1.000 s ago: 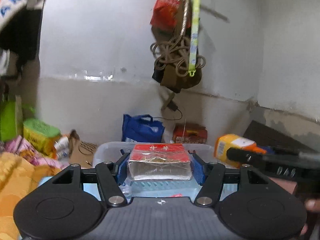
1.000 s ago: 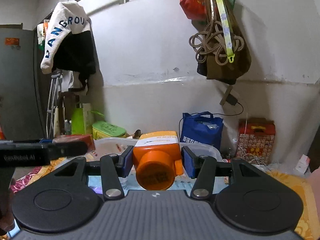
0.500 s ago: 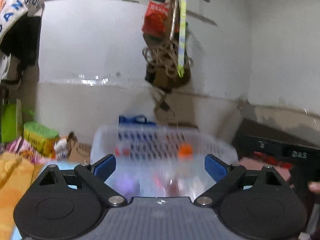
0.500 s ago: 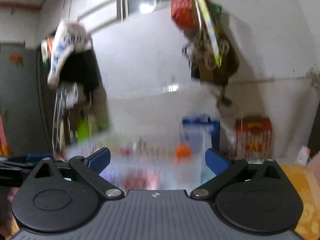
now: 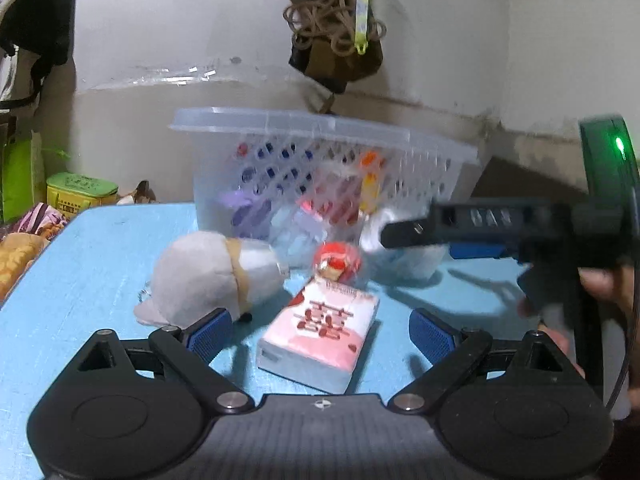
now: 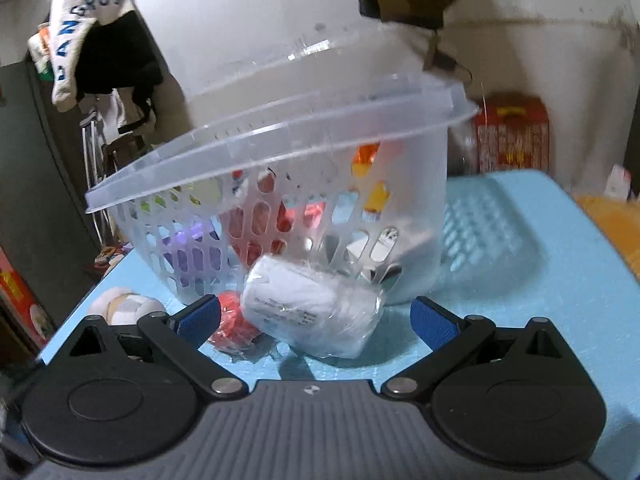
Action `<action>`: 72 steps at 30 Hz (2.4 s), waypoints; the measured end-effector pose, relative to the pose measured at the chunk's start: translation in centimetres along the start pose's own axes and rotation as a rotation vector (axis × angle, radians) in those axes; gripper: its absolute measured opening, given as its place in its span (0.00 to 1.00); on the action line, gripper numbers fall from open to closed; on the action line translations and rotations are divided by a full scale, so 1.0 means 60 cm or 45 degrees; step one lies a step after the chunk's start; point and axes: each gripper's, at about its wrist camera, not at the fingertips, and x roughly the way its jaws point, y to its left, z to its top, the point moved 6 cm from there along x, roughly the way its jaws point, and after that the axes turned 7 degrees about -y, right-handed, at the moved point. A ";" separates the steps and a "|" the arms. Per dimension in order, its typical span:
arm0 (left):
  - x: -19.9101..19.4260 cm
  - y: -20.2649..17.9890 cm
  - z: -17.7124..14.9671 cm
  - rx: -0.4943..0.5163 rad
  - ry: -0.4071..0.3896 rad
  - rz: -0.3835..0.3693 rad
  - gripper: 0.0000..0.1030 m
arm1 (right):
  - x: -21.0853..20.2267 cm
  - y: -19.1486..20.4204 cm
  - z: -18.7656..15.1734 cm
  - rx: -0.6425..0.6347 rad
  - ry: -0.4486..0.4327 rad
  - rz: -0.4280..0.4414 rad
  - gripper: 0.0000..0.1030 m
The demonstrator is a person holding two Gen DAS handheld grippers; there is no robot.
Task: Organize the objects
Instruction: 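Grasp the wrapped white roll with the right tool while the left grips the pink tissue pack, then lift the white roll and pink tissue pack toward the basket with both tools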
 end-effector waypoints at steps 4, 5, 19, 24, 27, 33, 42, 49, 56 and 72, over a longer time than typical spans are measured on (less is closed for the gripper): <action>0.012 -0.004 -0.010 0.033 0.034 0.025 0.94 | 0.002 0.001 0.000 -0.023 -0.023 -0.016 0.99; 0.015 -0.004 -0.011 0.036 0.041 0.039 0.94 | 0.002 0.002 -0.002 -0.032 -0.019 -0.018 0.98; 0.016 -0.037 -0.025 0.146 -0.029 0.061 0.64 | -0.013 0.026 -0.007 -0.158 -0.109 -0.047 0.77; 0.014 -0.034 -0.026 0.141 -0.063 0.038 0.63 | -0.033 0.038 -0.008 -0.227 -0.157 -0.044 0.77; 0.014 -0.024 -0.025 0.115 -0.075 0.034 0.63 | -0.072 0.037 -0.015 -0.300 -0.220 -0.073 0.77; 0.016 -0.021 -0.023 0.090 -0.085 0.028 0.63 | -0.105 0.025 -0.059 -0.308 -0.216 -0.081 0.77; 0.022 -0.037 -0.026 0.071 -0.096 0.038 0.63 | -0.118 0.020 -0.080 -0.284 -0.278 -0.062 0.77; 0.004 -0.046 -0.026 0.045 -0.132 0.051 0.62 | -0.126 0.014 -0.084 -0.283 -0.298 -0.055 0.77; -0.009 -0.039 -0.029 0.026 -0.135 0.080 0.62 | -0.132 0.017 -0.087 -0.294 -0.320 -0.054 0.77; -0.037 -0.032 -0.028 0.004 -0.150 0.077 0.61 | -0.154 0.034 -0.083 -0.321 -0.325 -0.040 0.77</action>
